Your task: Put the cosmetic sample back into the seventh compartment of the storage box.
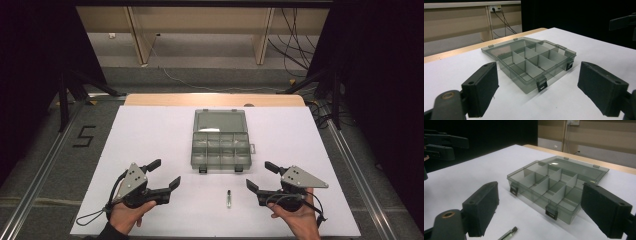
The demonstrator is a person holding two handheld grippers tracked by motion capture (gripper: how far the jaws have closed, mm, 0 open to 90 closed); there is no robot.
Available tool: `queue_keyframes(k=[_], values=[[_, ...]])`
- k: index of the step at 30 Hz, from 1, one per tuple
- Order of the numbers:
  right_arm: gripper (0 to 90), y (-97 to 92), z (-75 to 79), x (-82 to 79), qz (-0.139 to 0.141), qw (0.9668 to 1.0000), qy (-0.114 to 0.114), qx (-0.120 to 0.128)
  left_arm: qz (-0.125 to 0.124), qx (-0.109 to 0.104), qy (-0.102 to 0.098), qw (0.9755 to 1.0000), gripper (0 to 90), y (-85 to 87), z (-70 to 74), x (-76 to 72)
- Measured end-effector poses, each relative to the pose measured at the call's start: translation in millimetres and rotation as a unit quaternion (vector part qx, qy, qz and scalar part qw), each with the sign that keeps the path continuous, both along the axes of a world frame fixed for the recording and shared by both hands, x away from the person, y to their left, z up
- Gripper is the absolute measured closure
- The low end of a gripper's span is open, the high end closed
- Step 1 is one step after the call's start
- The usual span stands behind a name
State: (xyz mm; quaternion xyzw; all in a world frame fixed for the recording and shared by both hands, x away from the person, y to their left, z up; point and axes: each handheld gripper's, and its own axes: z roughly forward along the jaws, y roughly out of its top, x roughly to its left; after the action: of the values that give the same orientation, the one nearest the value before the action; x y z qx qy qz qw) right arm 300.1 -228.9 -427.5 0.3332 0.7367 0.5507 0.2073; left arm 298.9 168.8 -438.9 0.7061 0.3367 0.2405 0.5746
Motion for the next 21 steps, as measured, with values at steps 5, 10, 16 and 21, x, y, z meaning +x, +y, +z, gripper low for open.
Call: queue_keyframes(k=[5,10,16,21], values=[[16.0,0.2,-0.4,0.5,0.004,1.0,0.001,0.002,0.0,0.0,0.0,1.0,15.9,0.1,0.0,0.1],[16.0,0.2,-0.6,1.2,0.004,1.0,-0.001,-0.004,-0.003,-0.003,-0.002,1.0,15.8,-0.3,-0.5,0.6],[16.0,-0.4,1.4,0.4,0.007,0.9998,0.003,-0.016,-0.001,0.0,0.0,1.0,15.8,-0.3,-0.2,0.2],[15.7,-0.3,2.8,2.0,0.013,0.9996,-0.005,-0.026,0.0,0.001,0.001,1.0,15.9,-0.4,-0.4,0.2]])
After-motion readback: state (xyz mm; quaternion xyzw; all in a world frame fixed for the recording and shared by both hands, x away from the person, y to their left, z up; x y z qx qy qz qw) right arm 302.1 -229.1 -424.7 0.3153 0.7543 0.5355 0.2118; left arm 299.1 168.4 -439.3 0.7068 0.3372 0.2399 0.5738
